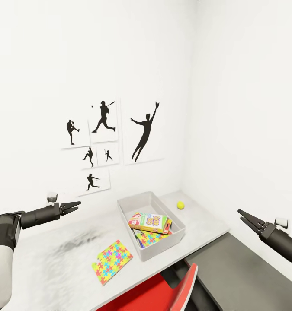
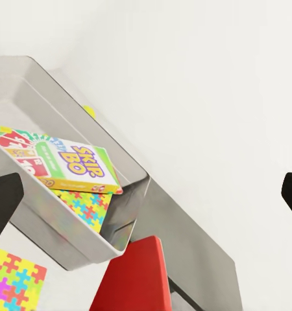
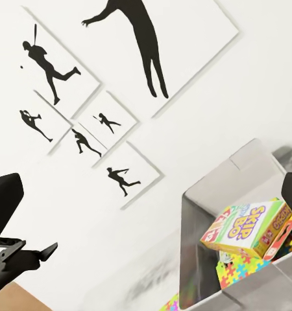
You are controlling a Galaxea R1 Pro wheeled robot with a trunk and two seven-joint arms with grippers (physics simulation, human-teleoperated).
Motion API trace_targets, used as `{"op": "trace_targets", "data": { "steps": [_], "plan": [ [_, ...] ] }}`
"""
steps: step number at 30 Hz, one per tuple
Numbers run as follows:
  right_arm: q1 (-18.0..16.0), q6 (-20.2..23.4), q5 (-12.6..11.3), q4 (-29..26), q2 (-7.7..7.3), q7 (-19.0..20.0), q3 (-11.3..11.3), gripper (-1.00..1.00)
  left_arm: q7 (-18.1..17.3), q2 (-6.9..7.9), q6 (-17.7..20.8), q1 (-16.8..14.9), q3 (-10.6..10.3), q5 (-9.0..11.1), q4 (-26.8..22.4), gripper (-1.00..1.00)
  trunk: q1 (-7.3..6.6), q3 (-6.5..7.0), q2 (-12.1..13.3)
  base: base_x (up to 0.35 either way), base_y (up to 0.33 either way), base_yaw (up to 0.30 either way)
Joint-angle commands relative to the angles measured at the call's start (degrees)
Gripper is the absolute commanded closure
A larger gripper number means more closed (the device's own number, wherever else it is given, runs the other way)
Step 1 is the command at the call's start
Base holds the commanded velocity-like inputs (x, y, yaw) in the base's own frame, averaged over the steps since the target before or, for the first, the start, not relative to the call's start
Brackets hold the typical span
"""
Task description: Put all the toys in the child's room - the three board games (two on the bed and one on the table), the two jigsaw puzzles on the table, and the tennis ball on the table - inside the toy box on the table in the child's room.
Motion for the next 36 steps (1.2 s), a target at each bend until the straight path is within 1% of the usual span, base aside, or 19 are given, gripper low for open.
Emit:
{"op": "trace_targets", "data": {
  "steps": [1,6,11,20,31,36],
  "plan": [
    [0.0,0.2,0.1,0.0,-0.02,0.3,-0.1,-1.00,-0.5,-0.05,0.6,-0.1,0.2,-0.6,0.0,-1.00,0.02,-0.03,0.0,-0.002,0.000,0.000],
    [0.0,0.2,0.2,0.0,-0.02,0.3,-0.1,-1.00,-0.5,-0.07,0.6,0.0,0.2,-0.6,0.0,-1.00,0.02,-0.03,0.0,-0.001,0.000,0.010],
    [0.0,0.2,0.1,0.0,-0.04,0.3,-0.1,-1.00,-0.5,-0.07,0.6,0.0,0.2,-0.6,0.0,-1.00,0.02,-0.03,0.0,-0.043,0.005,0.152],
    [0.0,0.2,0.2,0.0,-0.03,0.2,-0.1,-1.00,-0.5,-0.07,0.6,0.0,0.2,-0.6,0.0,-1.00,0.02,-0.03,0.0,-0.139,0.058,0.259],
    [0.0,0.2,0.2,0.0,-0.07,0.2,-0.1,-1.00,-0.5,-0.07,0.6,0.0,0.2,-0.6,0.0,-1.00,0.02,-0.03,0.0,-0.014,0.009,0.281],
    [0.0,0.2,0.2,0.0,-0.04,0.2,-0.1,-1.00,-0.5,-0.07,0.6,0.0,0.2,-0.6,0.0,-1.00,0.02,-0.03,0.0,-0.001,0.154,0.282]
  ]
}}
